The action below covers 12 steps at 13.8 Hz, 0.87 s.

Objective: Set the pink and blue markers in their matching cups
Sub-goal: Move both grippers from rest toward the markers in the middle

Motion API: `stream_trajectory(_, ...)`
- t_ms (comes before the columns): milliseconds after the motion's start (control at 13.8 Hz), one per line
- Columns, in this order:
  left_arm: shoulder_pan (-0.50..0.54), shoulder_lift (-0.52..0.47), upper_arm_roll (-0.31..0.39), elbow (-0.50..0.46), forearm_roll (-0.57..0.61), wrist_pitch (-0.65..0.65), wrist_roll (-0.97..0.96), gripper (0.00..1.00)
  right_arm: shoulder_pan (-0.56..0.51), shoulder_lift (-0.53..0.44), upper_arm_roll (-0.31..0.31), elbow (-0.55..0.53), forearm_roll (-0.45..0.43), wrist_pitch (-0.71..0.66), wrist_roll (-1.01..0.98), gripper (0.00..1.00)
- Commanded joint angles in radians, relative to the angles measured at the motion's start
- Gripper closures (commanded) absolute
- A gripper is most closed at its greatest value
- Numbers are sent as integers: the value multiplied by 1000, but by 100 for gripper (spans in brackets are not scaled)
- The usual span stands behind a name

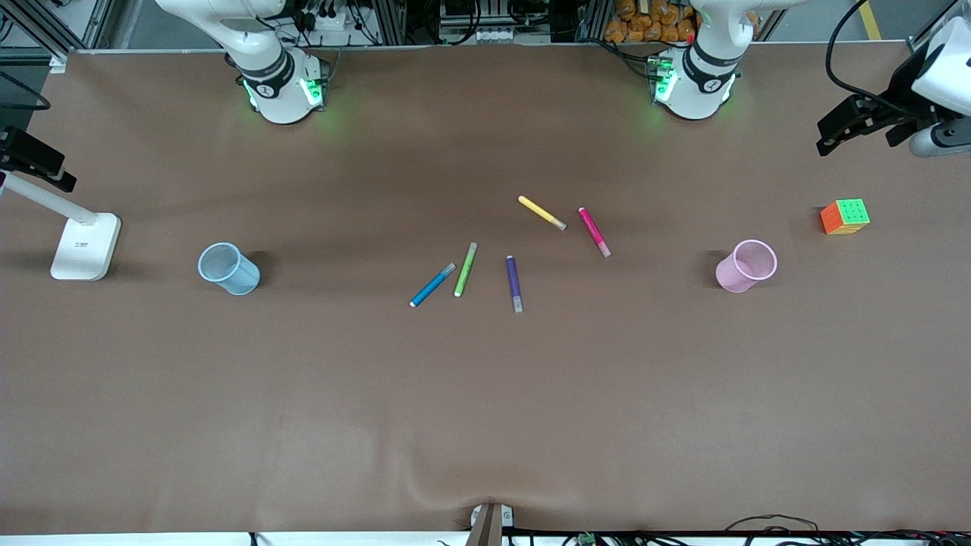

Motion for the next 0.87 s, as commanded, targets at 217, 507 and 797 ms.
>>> stream_trajectory(217,5,44,-8,76,8,-30,-10,0,-32,-7,36,2,-42,-2,-30,0)
stream_trajectory(507,5,122,-7,144,12,-54,-11,0,-32,-7,33,2,-31,-4,-49,0)
stream_trajectory(797,2,121,-17,153,11,-65,-14,0,-34,-4,33,2,-22,-2,-49,0)
